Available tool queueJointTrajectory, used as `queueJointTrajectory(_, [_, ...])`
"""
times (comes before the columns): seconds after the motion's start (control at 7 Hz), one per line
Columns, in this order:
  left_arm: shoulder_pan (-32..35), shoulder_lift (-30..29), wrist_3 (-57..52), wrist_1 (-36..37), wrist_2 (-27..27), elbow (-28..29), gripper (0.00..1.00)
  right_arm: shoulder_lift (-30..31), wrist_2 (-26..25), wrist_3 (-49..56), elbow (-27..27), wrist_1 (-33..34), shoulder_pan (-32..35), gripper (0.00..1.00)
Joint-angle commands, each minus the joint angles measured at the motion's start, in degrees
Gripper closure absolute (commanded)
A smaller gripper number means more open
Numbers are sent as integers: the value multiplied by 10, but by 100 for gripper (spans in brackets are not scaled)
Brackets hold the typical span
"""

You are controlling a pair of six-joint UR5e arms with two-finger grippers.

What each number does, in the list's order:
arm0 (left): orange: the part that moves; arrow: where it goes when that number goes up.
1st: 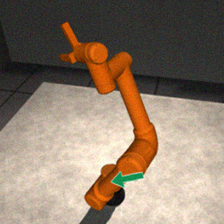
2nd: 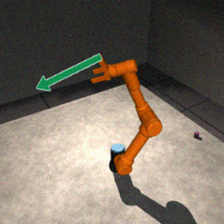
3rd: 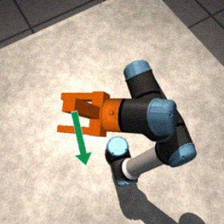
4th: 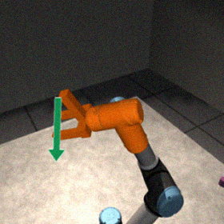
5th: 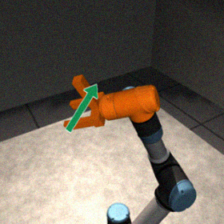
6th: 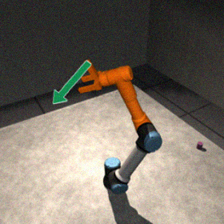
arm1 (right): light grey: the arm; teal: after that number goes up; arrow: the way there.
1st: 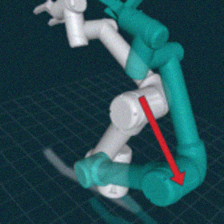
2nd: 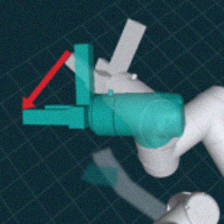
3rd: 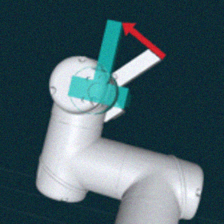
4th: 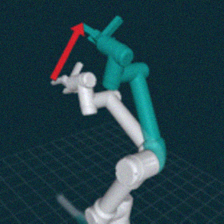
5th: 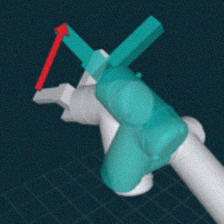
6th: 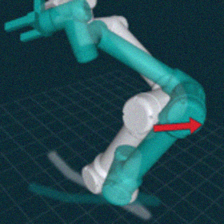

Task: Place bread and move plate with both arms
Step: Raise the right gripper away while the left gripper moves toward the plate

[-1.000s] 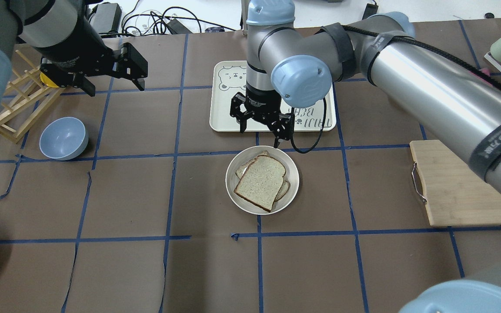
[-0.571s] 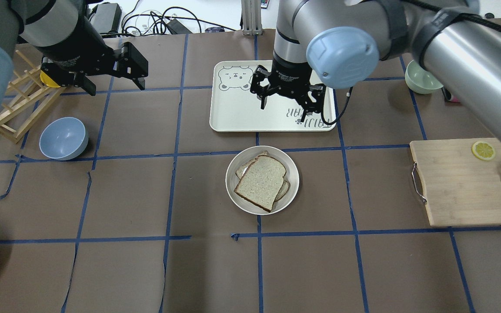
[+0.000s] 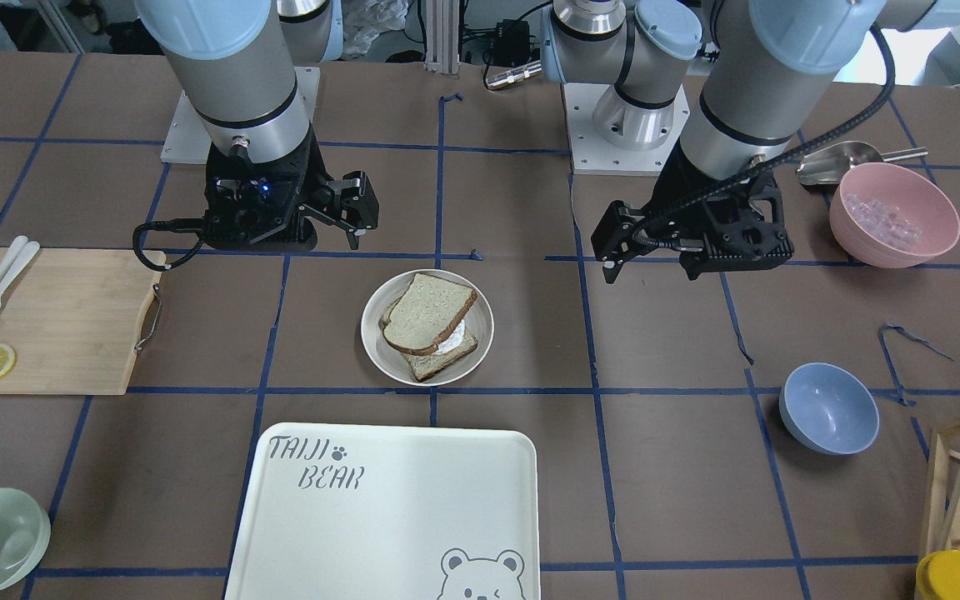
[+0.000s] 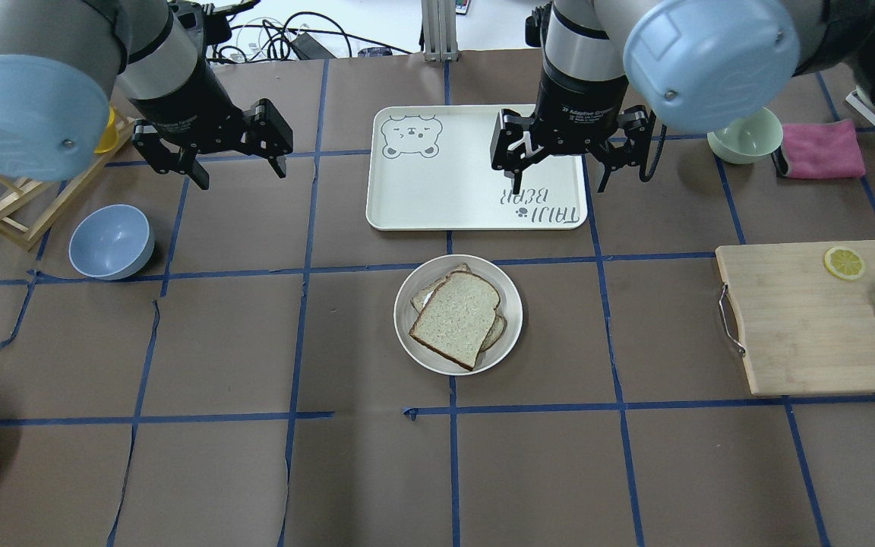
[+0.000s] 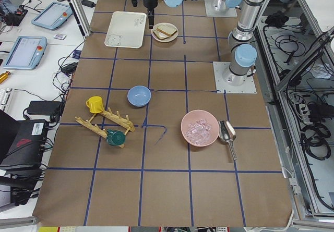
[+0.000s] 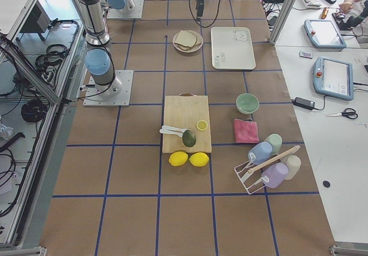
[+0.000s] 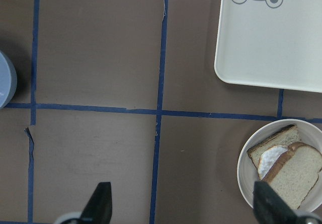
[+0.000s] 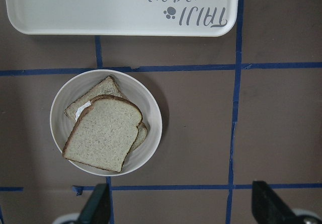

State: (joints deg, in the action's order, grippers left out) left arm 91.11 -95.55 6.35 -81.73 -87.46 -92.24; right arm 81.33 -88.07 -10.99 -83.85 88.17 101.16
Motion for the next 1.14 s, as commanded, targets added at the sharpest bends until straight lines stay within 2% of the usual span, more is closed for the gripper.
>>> queueJointTrajectory(0.0, [49,-20,14,89,4,-85,0,5,-2,42,1,-9,-2,0])
queueJointTrajectory(0.29, [83,-27,38,189,3,-178,0,29,-1,59,-3,-12,-3,0])
queueJointTrajectory(0.57, [108,-56,54,325,4,-251,1,37,-1,72,-3,-25,-4,0])
queueJointTrajectory(0.71, [113,-72,57,360,3,-262,6,38,-2,111,-3,-22,-19,0])
queueJointTrajectory(1.0, [126,-103,102,386,4,-263,6,45,-2,118,-3,-28,-53,0])
